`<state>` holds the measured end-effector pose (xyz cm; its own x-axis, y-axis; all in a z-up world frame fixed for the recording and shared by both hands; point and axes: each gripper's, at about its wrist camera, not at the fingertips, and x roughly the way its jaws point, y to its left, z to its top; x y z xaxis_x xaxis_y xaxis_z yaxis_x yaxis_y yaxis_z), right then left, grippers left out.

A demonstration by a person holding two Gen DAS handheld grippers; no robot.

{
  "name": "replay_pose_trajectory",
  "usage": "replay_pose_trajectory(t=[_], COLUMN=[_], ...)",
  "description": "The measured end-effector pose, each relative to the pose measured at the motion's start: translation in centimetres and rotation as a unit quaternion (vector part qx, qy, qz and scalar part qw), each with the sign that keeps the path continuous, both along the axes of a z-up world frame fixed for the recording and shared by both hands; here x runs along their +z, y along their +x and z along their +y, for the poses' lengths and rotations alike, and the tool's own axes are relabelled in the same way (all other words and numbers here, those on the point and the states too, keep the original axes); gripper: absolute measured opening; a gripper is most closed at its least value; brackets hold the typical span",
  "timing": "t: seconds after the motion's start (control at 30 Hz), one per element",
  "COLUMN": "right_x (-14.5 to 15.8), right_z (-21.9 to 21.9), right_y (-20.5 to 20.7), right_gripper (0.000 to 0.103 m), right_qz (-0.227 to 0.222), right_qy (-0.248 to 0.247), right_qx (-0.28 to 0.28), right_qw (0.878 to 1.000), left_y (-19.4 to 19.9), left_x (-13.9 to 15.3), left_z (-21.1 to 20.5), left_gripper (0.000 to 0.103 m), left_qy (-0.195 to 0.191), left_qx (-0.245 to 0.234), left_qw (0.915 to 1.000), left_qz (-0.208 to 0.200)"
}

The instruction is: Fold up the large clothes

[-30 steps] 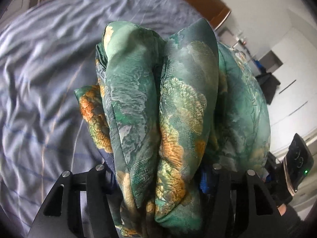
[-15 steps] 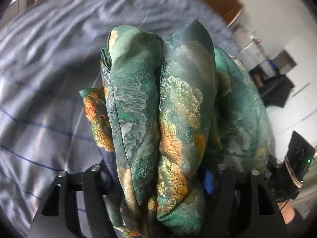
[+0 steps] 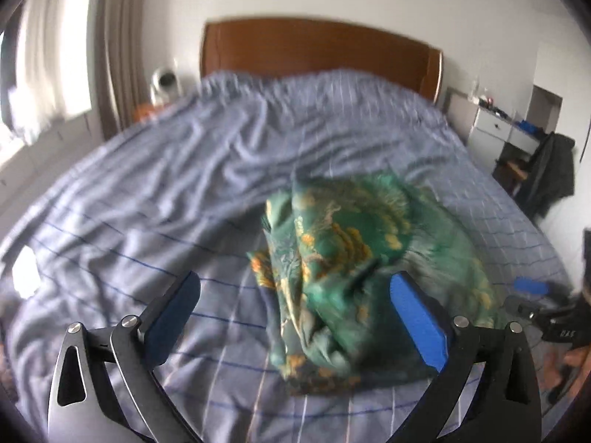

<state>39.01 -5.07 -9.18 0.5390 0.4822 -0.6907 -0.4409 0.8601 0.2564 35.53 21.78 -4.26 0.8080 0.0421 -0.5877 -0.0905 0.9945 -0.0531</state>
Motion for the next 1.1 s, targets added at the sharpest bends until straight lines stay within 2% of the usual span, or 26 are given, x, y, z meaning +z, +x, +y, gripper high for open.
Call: replay_pose_trajectory(t=[0.1,0.17,0.23,0.3,0.37,0.43,0.57,0.7,0.77,0.83,0.97,1.1], right_x=[3.0,5.2,7.2,9.2,10.5,11.2,11.7,12.2,12.7,12.7,12.2,12.4], right_z=[0.1,0.3,-0.6,-1.0,-1.4,-1.5,-2.5,-3.2,-3.6,-3.7,-4.2,-4.1], right_y=[-3.9,-7.0,-8.5,-10.8,-12.7,-14.2,-15.9,-18.2,-19.2,-19.5,-19.2,-20.9], right_gripper=[0.09,0.09,0.09,0.09,0.09,0.09,0.09,0.09,0.09,0.09,0.09,0.09], right_qz=[-0.064,-0.109,-0.149,-0.189,-0.209,-0.21,-0.192,-0.216,-0.233,-0.218,-0.163,-0.148], right_qy=[-0.061,-0.095,-0.118,-0.128,-0.136,-0.141,-0.129,-0.137,-0.138,-0.159,-0.139,-0.144], right_qx=[-0.022,-0.037,-0.059,-0.08,-0.093,-0.096,-0.095,-0.108,-0.139,-0.166,-0.146,-0.151], right_qw=[0.996,0.989,0.98,0.97,0.964,0.963,0.968,0.961,0.952,0.949,0.966,0.967], left_y=[-2.4,-3.1,-4.6,-6.3,-7.9,-8.7,-9.9,-11.5,-12.2,-12.8,-13.0,-13.8], left_x=[1.2,1.5,1.6,2.0,2.3,2.5,3.3,4.2,4.4,4.7,4.6,4.6], left_z=[-2.8,-4.5,-6.2,-7.4,-8.2,-8.9,-9.9,-11.6,-12.2,-12.7,-13.0,-12.4], left_gripper=[0.103,0.103,0.103,0.103,0.103,0.103,0.103,0.103,0.103,0.103,0.103,0.103], left_qy=[0.058,0.078,0.077,0.058,0.049,0.048,0.06,0.117,0.129,0.128,0.1,0.054], left_qx=[-0.004,-0.009,-0.023,-0.024,-0.018,-0.008,0.008,0.044,0.056,0.065,0.049,0.042], left_qw=[0.9979,0.9964,0.9965,0.9976,0.998,0.9981,0.9971,0.9902,0.9878,0.988,0.9937,0.9976], left_qz=[-0.03,-0.032,-0.024,-0.03,-0.036,-0.038,-0.048,-0.063,-0.066,-0.058,-0.011,0.009])
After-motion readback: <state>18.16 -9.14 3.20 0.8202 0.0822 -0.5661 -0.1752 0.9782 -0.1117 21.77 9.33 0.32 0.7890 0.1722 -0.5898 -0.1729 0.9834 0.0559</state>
